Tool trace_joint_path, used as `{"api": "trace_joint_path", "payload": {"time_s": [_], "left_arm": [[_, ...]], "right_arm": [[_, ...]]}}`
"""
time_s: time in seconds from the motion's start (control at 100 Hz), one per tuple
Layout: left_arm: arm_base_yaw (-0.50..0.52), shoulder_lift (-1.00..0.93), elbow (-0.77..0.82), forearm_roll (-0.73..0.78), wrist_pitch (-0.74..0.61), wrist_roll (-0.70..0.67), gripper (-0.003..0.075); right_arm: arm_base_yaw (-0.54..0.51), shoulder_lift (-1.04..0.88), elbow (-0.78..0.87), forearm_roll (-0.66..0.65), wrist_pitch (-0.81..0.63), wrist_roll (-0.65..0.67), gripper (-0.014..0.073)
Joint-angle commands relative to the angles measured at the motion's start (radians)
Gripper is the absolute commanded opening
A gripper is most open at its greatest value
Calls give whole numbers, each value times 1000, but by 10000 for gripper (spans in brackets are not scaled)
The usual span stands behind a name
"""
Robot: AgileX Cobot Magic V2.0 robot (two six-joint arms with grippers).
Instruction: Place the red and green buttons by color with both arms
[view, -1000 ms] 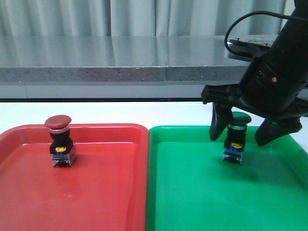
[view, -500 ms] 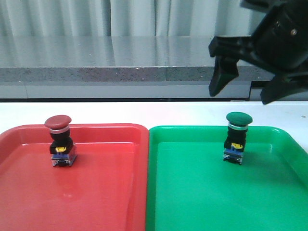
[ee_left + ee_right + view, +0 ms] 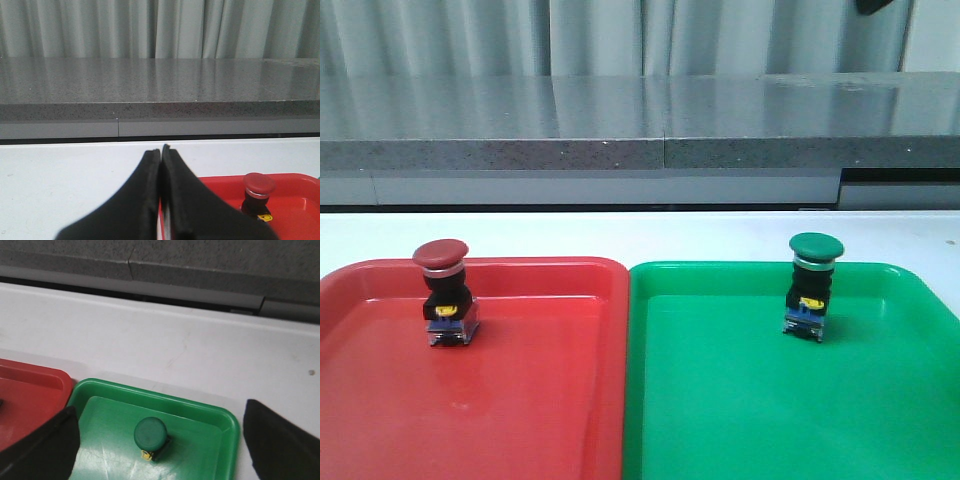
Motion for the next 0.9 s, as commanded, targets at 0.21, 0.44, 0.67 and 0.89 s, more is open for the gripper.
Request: {"api": "trace_joint_path", "payload": {"time_s": [0.21,0.44,0.67,0.89], "left_arm": [[2,-29,43,-3,-76,0,-19],[2,-29,43,-3,-76,0,-19],[2,-29,43,-3,-76,0,-19],[2,-29,43,-3,-76,0,-19]], "right_arm": [[-1,-263,46,-124,30,-4,655],[-1,-502,186,-164,46,-4,655],[-1,-695,287,-173,84,-4,655],[-1,-768,315,-175,85,-4,482]]}}
